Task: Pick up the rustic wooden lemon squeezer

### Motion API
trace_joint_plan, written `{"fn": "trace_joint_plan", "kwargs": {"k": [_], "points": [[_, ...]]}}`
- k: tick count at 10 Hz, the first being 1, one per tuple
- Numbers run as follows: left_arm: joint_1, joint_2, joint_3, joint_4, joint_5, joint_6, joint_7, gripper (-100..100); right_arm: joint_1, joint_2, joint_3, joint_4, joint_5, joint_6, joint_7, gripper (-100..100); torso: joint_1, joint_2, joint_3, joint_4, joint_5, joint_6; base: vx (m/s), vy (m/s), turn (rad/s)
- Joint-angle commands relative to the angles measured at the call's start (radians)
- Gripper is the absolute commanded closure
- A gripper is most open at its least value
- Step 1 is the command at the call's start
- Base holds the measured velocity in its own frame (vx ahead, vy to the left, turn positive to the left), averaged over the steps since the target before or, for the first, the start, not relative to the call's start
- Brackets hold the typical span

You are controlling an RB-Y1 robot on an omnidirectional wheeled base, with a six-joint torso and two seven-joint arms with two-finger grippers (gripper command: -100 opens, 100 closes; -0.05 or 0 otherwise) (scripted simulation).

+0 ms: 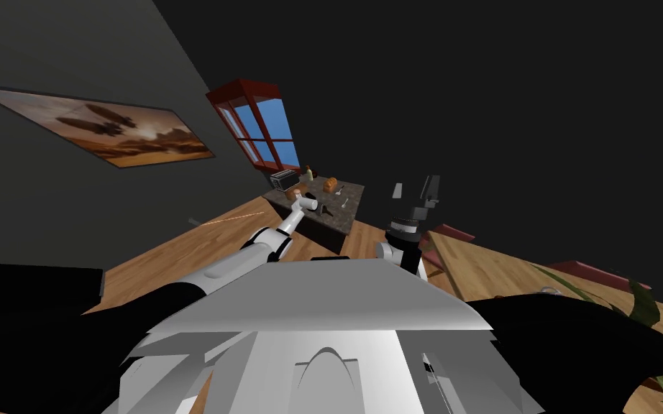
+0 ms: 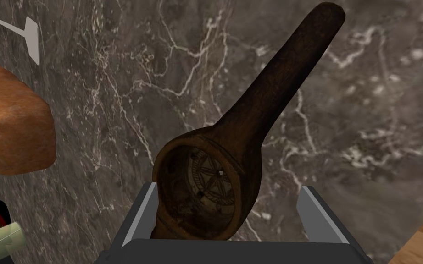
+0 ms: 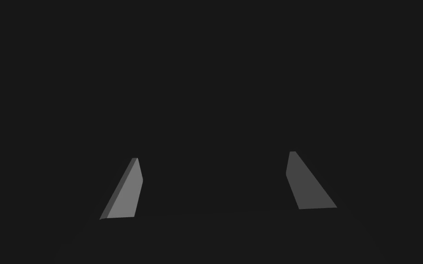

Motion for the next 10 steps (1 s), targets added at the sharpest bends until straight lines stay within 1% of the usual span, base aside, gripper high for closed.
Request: {"fn": "trace_joint_plan", "kwargs": {"k": [1,2,3,4,5,6,7,10], "points": [[-0.009,0.000,0.003,0.040,0.016,-0.017,-0.044,-100,0.000,0.000,0.000,0.000,0.000,0.000,0.000,0,0.000,0.000,0.000,0.000,0.000,0.000,0.001,-0.081,0.103],[-0.038,-0.002,0.011,0.074,0.051,-0.046,-0.076,-100,0.000,0.000,0.000,0.000,0.000,0.000,0.000,0,0.000,-0.001,0.000,0.000,0.000,0.001,-0.003,-0.087,0.192],[-0.038,-0.002,0.011,0.100,0.051,-0.046,-0.099,-100,0.000,0.000,0.000,0.000,0.000,0.000,0.000,0,0.000,-0.001,0.000,0.000,0.000,0.000,-0.018,-0.083,0.123],[-0.066,-0.004,0.019,0.132,0.086,-0.075,-0.132,-100,0.000,0.000,0.000,0.000,0.000,0.000,0.000,0,0.000,0.000,0.000,0.000,0.000,0.001,-0.024,-0.084,0.198],[-0.066,-0.004,0.019,0.159,0.086,-0.075,-0.154,-100,0.000,0.000,0.000,0.000,0.000,0.000,0.000,0,0.000,0.000,0.000,0.000,0.000,0.000,-0.023,-0.076,0.127],[-0.062,-0.003,0.019,0.142,0.082,-0.072,-0.138,-100,0.000,0.000,0.000,0.000,0.000,0.000,0.000,0,0.000,0.000,0.000,-0.001,0.000,0.001,-0.008,-0.029,0.016],[-0.063,-0.002,0.019,0.144,0.083,-0.074,-0.143,100,0.000,0.000,0.000,0.000,0.000,0.000,0.000,0,0.003,0.000,-0.001,-0.001,0.001,0.001,-0.002,-0.006,-0.003],[-0.063,-0.002,0.019,0.145,0.083,-0.073,-0.142,100,0.000,0.000,0.000,0.000,0.000,0.000,0.000,0,0.005,-0.001,-0.001,-0.001,0.001,0.001,0.000,0.000,0.000]]}}
